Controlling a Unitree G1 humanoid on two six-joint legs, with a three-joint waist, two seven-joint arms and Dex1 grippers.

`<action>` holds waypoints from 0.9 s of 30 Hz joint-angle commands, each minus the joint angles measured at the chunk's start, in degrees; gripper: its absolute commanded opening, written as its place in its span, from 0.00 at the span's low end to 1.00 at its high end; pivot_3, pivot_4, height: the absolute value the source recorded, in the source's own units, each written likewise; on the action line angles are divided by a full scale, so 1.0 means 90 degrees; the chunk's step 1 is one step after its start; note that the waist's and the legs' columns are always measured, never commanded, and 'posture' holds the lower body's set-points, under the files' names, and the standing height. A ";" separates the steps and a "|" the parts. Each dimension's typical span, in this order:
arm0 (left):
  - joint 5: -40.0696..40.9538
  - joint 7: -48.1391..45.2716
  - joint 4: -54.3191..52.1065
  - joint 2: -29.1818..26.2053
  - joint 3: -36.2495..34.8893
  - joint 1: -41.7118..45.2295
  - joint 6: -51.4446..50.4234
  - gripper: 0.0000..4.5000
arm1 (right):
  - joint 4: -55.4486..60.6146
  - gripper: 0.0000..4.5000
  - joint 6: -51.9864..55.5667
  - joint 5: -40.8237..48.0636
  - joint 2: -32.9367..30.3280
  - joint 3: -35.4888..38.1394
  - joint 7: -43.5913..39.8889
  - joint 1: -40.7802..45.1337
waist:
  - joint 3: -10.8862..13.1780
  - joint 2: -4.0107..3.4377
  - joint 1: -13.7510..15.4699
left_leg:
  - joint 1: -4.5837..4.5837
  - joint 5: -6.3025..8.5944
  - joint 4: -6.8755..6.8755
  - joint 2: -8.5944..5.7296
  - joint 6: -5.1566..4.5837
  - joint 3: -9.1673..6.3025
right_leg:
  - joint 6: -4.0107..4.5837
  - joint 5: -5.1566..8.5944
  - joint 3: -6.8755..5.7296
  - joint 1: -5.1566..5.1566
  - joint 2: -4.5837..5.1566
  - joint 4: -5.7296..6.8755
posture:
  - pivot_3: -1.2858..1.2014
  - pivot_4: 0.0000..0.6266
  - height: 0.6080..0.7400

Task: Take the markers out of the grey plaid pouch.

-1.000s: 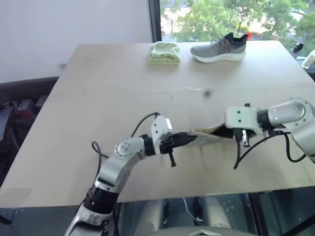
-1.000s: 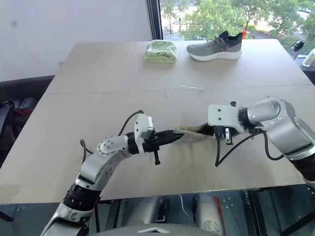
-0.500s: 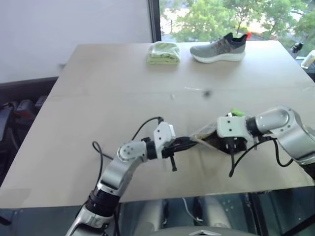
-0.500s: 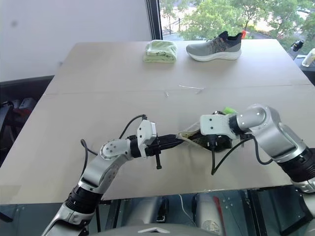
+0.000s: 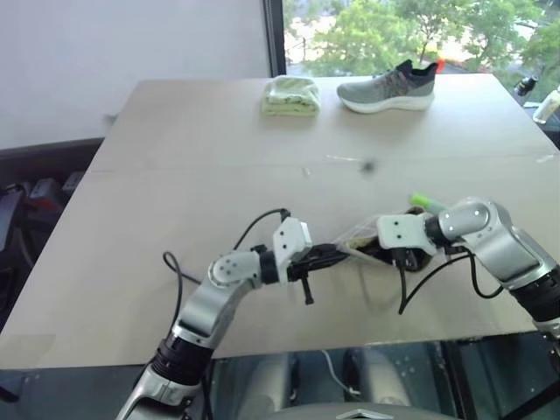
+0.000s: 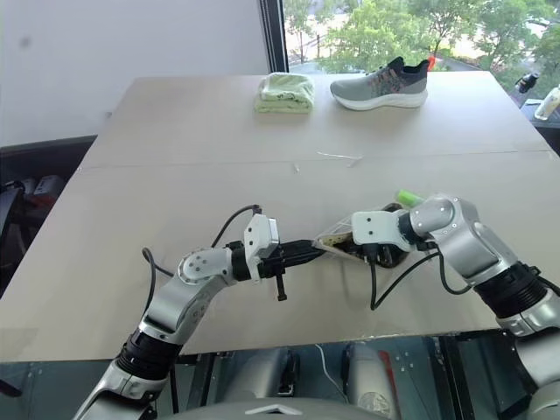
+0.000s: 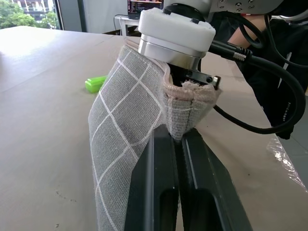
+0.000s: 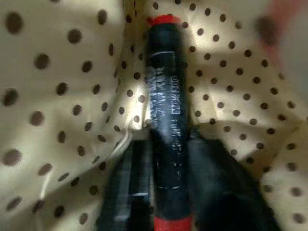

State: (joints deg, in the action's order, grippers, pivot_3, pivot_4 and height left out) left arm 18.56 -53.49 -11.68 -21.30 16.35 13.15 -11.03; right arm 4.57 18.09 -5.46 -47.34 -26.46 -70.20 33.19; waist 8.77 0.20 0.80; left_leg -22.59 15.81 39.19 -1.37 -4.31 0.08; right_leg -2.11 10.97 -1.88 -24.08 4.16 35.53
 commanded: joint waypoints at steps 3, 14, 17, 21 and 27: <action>-0.0147 -0.0073 -0.0199 -0.0139 0.0006 0.0042 0.0197 0.00 | 0.0010 0.08 0.0018 -0.0177 -0.0083 0.0161 0.0100 -0.0138 | 0.0000 0.0000 0.0001 | 0.0004 0.0000 -0.0001 0.0001 0.0000 -0.0001 | 0.0000 0.0000 0.0000 0.0003 0.0000 0.0000 | 0.52 0.24 1.00; -0.1169 0.0187 0.0160 -0.0379 0.0204 0.0431 0.0872 0.00 | 0.1169 0.08 0.1236 0.0744 -0.0291 0.0974 -0.0134 -0.0052 | 0.0002 -0.0003 0.0009 | -0.0013 0.0001 -0.0002 -0.0001 0.0000 -0.0005 | 0.0001 0.0000 -0.0004 -0.0008 0.0009 -0.0003 | 0.52 0.24 1.00; -0.1281 0.0226 0.0268 -0.0405 0.0164 0.0522 0.0956 0.00 | 0.1458 0.08 0.1500 0.0940 -0.0549 0.1121 -0.0269 -0.0118 | 0.0004 -0.0003 0.0009 | -0.0020 0.0001 -0.0002 -0.0001 0.0000 -0.0007 | 0.0000 -0.0001 -0.0009 -0.0011 0.0010 -0.0006 | 0.52 0.24 1.00; -0.1447 0.0261 0.0327 -0.0448 0.0167 0.0582 0.1042 0.00 | 0.1687 0.08 0.1803 0.1178 -0.0687 0.1296 -0.0214 -0.0099 | 0.0005 -0.0002 0.0011 | -0.0028 0.0001 -0.0003 -0.0002 0.0001 -0.0009 | -0.0003 -0.0003 -0.0012 -0.0018 0.0015 -0.0009 | 0.52 0.24 1.00; -0.1832 0.0606 0.0532 -0.0399 0.0136 0.0833 0.1237 0.00 | 0.1896 0.08 0.2176 0.1569 -0.0744 0.1466 -0.0123 -0.0137 | 0.0008 -0.0001 0.0018 | -0.0034 0.0002 -0.0005 -0.0003 0.0001 -0.0010 | -0.0002 -0.0002 -0.0018 -0.0020 0.0021 -0.0011 | 0.52 0.24 1.00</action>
State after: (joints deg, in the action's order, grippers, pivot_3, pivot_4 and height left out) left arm 4.05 -49.71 -8.02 -24.40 18.55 20.22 -0.69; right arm 19.72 36.81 7.34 -53.01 -16.72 -71.49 31.61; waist 8.84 0.19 0.97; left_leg -22.89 15.83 39.15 -1.40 -4.31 -0.02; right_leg -2.12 10.96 -2.05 -24.26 4.36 35.43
